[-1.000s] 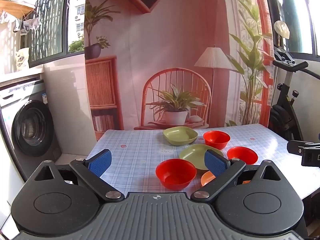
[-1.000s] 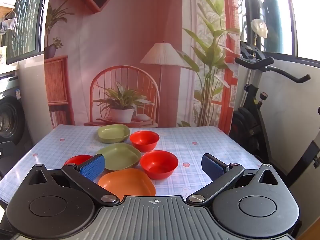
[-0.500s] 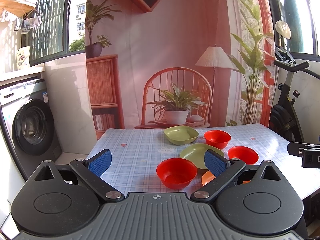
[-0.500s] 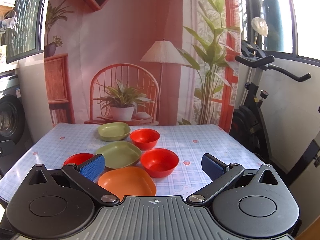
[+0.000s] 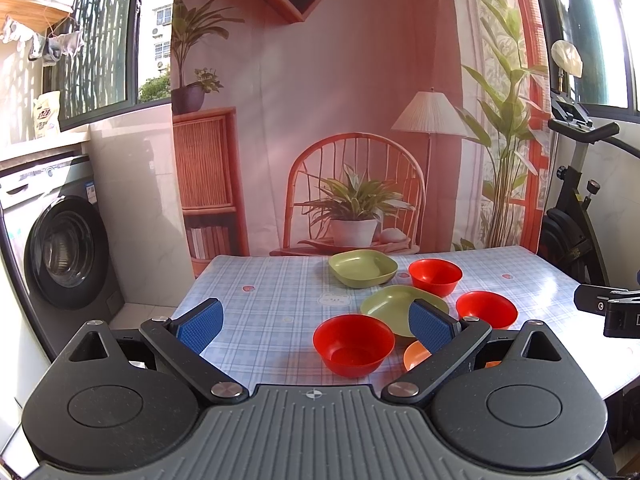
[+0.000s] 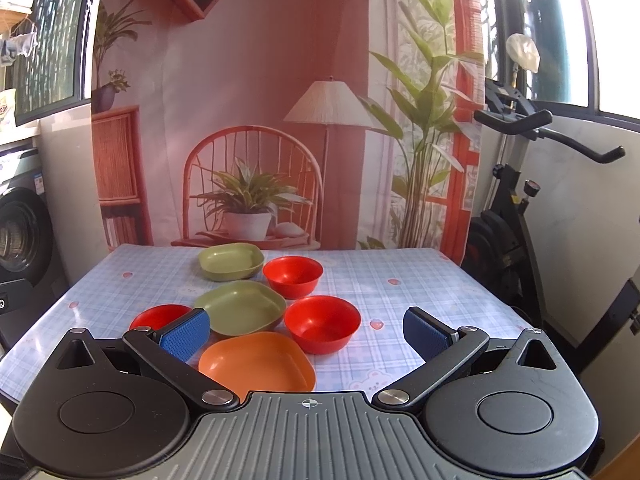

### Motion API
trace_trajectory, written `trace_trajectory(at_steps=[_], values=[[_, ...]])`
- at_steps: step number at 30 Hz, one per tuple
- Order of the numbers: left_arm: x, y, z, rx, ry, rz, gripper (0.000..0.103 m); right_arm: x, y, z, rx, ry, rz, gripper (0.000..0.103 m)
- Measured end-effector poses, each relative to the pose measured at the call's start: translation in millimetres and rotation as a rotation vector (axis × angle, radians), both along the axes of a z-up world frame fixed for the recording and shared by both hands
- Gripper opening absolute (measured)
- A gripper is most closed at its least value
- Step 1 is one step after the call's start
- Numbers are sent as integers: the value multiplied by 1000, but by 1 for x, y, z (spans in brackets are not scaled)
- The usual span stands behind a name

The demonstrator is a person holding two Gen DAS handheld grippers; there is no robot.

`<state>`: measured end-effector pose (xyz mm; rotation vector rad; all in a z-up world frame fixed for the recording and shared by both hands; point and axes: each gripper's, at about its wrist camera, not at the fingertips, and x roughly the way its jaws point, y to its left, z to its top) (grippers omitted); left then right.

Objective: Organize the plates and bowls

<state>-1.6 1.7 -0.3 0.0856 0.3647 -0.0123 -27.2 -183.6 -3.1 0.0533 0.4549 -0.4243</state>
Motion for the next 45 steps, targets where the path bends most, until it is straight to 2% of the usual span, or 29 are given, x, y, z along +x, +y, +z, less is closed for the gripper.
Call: trace_trajectory(at_steps=[39,45], values=[[0,-1,-3,4,0,-4,100,2,0,-1,7,4,-1,103],[3,-1,-4,5,22,-2,100,3,1,-1,8,4,3,103]])
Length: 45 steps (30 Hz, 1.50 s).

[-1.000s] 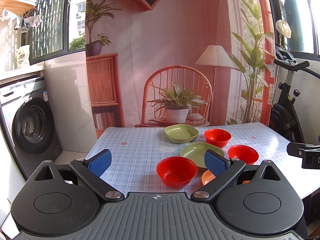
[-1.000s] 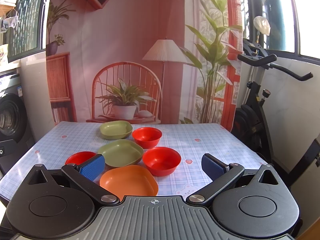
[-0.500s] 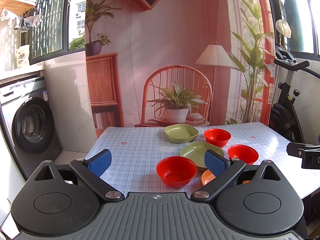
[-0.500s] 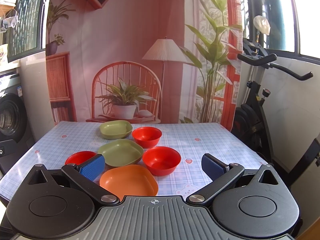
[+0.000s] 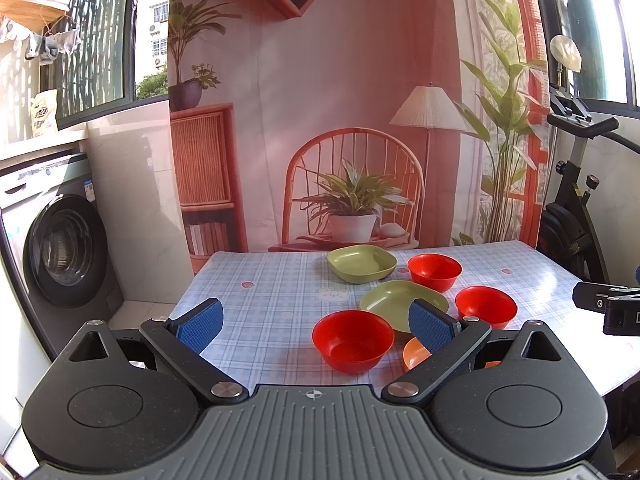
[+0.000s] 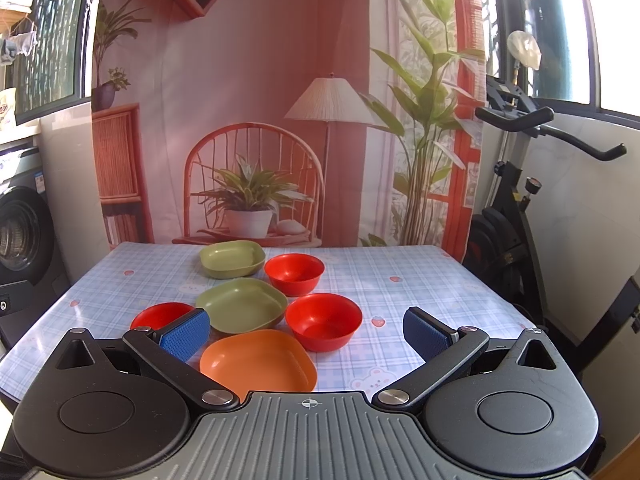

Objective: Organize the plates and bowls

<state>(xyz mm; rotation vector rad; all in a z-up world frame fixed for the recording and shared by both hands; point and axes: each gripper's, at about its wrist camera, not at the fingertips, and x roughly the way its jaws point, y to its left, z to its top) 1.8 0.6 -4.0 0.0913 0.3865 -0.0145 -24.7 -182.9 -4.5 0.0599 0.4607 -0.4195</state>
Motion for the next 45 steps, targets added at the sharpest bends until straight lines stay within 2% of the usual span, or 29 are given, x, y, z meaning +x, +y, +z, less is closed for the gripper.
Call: trace_trajectory(at_steps=[6,13,19,25,27,31,36,45], values=[[9,-1,2,17,27,-16,100,2,-8,-3,38,-26,-1,103],[30,-6,6,41,2,-14,100,19,-32,9,31,-77,11,103],[65,-2,6,-26,68,-56,99,47,-57,14,89,-65,15,103],[92,-9,0,17,101,-82,93,85,-72,13,106,-43,38,103],[101,-11,-4,2,120,-87,92,95,-75,12,122,-40,70,103],[119,-16,-18,-54,168,-120,87,110,-73,9,72,-31,101,103],[133,-31,-44,-65,231,-160,84,122,-79,-11,129,-24,133,101],[156,-47,-92,-99,332,-191,77,132,-81,-65,140,59,103,86]])
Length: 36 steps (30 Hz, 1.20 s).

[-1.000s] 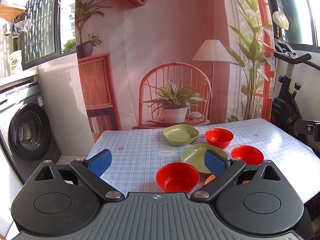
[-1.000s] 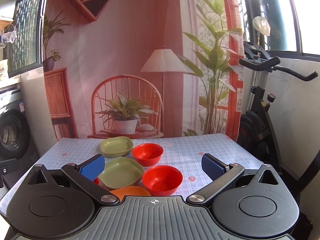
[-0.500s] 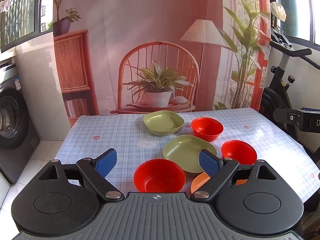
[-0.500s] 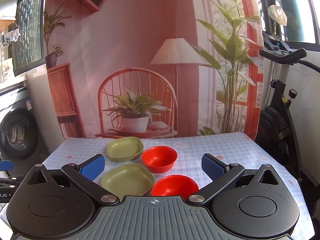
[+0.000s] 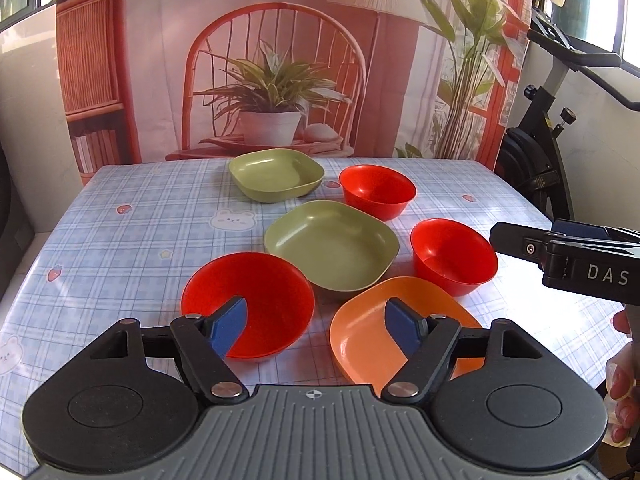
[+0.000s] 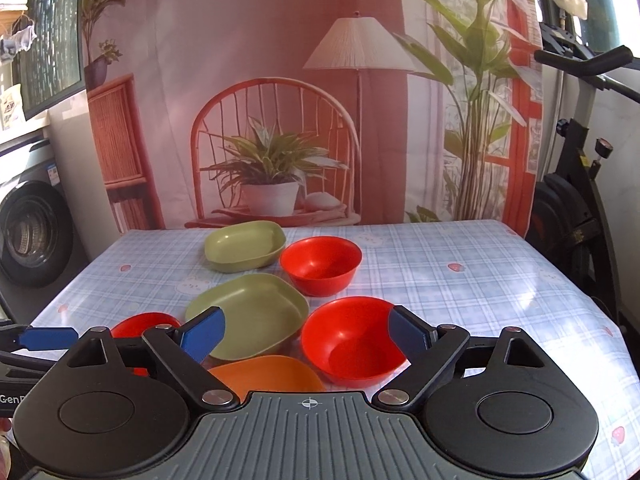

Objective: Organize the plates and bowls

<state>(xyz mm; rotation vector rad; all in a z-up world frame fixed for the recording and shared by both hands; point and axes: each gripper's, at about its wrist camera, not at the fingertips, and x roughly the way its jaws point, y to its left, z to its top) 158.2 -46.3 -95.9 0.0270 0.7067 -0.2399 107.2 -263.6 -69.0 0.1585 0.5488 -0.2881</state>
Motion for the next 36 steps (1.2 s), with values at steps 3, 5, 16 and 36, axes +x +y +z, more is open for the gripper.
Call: trace_trajectory(at_steps=[3,5,16,36], values=[[5,-7,-14,-2,35,-26,72,2,-1,-17,19,26,-12,80],[8,-9,-20,-5,54,-41,67,3,-2,-28,23,48,-12,76],[20,-12,-49,-33,137,-39,56,9,-9,-78,78,156,-17,51],[39,-19,-77,-43,242,-8,28,9,-28,-114,177,242,-57,7]])
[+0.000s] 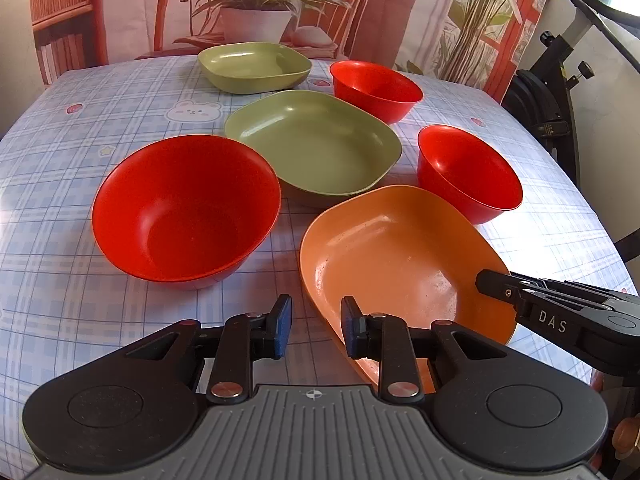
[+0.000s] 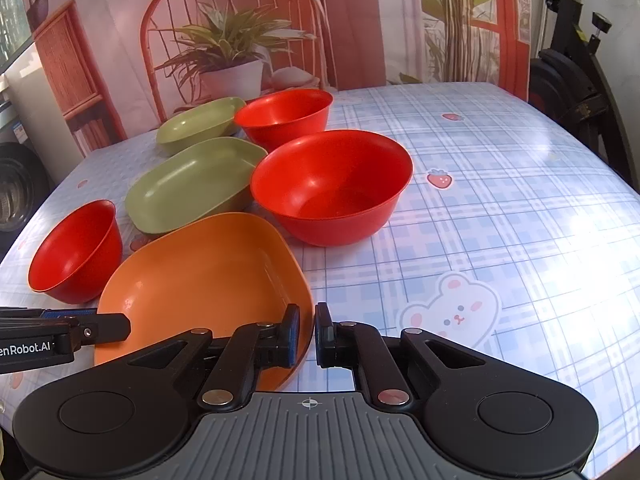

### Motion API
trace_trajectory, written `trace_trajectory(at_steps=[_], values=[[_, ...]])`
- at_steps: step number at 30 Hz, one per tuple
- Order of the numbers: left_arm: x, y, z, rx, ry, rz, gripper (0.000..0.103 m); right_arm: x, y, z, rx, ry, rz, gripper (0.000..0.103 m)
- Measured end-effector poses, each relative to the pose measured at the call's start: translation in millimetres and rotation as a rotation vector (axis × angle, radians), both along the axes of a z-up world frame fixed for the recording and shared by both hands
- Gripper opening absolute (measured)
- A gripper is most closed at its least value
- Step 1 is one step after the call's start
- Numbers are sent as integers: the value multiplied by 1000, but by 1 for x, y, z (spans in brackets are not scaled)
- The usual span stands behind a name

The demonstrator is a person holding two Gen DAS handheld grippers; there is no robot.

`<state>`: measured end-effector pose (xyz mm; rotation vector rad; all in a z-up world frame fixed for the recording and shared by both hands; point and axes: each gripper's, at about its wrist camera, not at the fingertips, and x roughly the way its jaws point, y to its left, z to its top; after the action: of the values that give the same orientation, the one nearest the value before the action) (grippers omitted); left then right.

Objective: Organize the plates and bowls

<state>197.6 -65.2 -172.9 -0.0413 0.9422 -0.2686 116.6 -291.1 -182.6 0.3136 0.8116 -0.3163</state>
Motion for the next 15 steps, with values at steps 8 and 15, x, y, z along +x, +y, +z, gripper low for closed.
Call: trace_trajectory(at_steps=[8,15], values=[[-2,0,-2,-20,3,-1,16,0,-1,0,6,-9,-3,5],[-3,2,-2,-20,-1,7,15,0,1,0,7,-8,-1,4]])
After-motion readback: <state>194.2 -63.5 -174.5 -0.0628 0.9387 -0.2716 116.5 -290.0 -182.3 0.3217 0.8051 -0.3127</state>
